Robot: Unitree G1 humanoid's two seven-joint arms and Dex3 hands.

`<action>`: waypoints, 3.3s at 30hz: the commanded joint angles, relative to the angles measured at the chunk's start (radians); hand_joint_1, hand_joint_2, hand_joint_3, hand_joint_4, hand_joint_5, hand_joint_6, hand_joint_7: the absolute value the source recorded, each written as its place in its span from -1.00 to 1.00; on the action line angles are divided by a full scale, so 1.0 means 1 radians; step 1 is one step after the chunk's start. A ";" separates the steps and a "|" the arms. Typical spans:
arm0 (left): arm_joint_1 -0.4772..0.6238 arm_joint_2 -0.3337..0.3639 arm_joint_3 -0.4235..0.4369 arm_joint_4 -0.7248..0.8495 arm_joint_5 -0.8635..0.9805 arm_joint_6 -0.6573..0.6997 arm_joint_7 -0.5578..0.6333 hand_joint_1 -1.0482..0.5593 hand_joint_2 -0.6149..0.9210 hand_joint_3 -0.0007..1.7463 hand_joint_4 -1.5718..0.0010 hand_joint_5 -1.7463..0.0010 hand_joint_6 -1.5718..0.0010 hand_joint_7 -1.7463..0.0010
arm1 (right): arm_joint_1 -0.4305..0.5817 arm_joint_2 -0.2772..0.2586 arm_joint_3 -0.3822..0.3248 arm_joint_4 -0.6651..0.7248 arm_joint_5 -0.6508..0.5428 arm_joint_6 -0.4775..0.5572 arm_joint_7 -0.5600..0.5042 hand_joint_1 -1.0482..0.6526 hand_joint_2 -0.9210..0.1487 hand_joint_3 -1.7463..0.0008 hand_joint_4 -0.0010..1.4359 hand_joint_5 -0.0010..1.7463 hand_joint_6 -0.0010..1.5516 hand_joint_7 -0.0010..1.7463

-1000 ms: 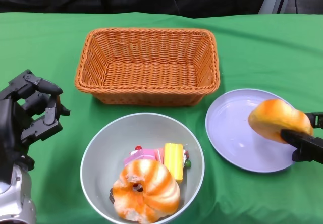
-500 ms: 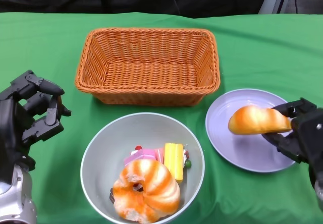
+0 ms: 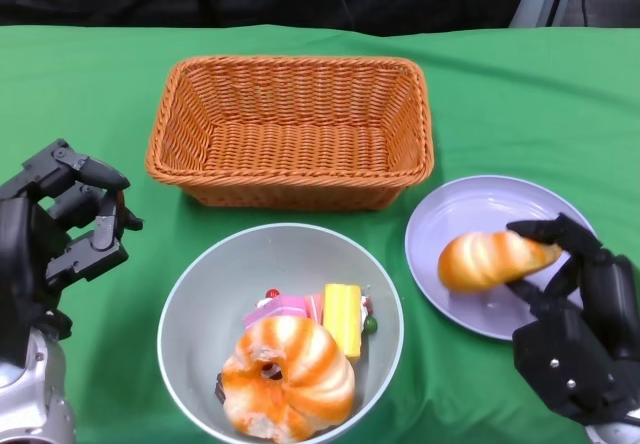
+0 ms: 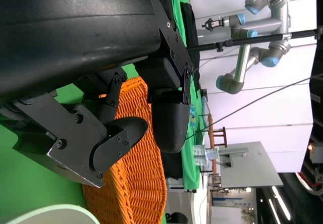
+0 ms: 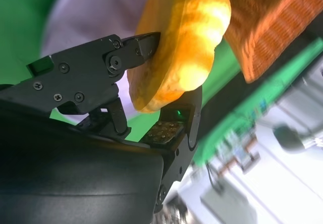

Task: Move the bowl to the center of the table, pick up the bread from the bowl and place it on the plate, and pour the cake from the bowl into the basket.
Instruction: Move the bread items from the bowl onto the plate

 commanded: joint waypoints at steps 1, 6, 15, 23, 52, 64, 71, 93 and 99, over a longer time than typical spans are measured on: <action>0.014 0.012 -0.004 -0.018 0.008 -0.006 0.015 0.29 0.51 0.27 -0.03 -0.77 -0.06 -0.46 | -0.066 -0.031 0.014 0.116 -0.029 -0.079 -0.095 -0.04 -1.00 0.94 -0.14 0.82 0.17 -0.22; 0.016 0.012 -0.005 -0.022 0.009 -0.004 0.017 0.28 0.49 0.28 -0.04 -0.76 -0.06 -0.46 | -0.099 -0.049 0.038 0.212 -0.038 -0.101 -0.109 -0.05 -1.00 0.93 -0.19 0.75 0.13 -0.22; 0.019 0.016 -0.006 -0.026 0.002 0.003 0.009 0.30 0.52 0.27 -0.04 -0.75 -0.05 -0.45 | -0.068 -0.077 0.067 0.193 -0.032 -0.101 -0.058 0.10 -1.00 0.91 -0.20 -0.30 0.05 -0.97; 0.020 0.015 -0.006 -0.024 -0.001 -0.003 0.004 0.30 0.54 0.24 -0.03 -0.75 -0.06 -0.44 | -0.042 -0.078 0.081 0.137 -0.054 -0.043 -0.050 -0.17 -0.97 0.99 -0.30 -0.64 -0.18 -1.00; 0.023 0.026 -0.011 -0.018 0.002 -0.009 0.004 0.30 0.53 0.27 -0.04 -0.78 -0.05 -0.49 | 0.079 -0.099 0.081 -0.168 -0.001 0.094 0.264 -0.57 -1.00 0.57 -1.00 -1.00 -0.87 -1.00; 0.022 0.026 -0.016 -0.016 0.008 -0.004 0.015 0.29 0.52 0.26 -0.03 -0.79 -0.04 -0.50 | 0.123 -0.089 0.059 -0.277 -0.003 0.144 0.257 -0.90 -1.00 0.42 -0.89 -0.96 -0.81 -0.99; 0.023 0.023 -0.017 -0.015 0.015 -0.009 0.020 0.31 0.53 0.28 -0.04 -0.79 -0.03 -0.51 | 0.142 -0.079 0.056 -0.324 0.000 0.183 0.260 -0.98 -1.00 0.35 -0.93 -0.98 -0.80 -0.99; 0.017 0.016 -0.022 -0.015 0.015 -0.015 0.017 0.32 0.54 0.28 -0.04 -0.76 -0.04 -0.49 | 0.271 -0.047 0.170 -0.999 0.155 0.394 0.746 -0.75 -1.00 0.76 -0.19 -0.72 -0.32 -0.94; 0.019 0.012 -0.029 -0.018 0.026 -0.010 0.030 0.30 0.53 0.28 -0.03 -0.76 -0.04 -0.48 | 0.252 -0.057 0.228 -1.225 0.078 0.624 0.909 -0.86 -1.00 0.70 -0.22 -0.71 -0.33 -0.97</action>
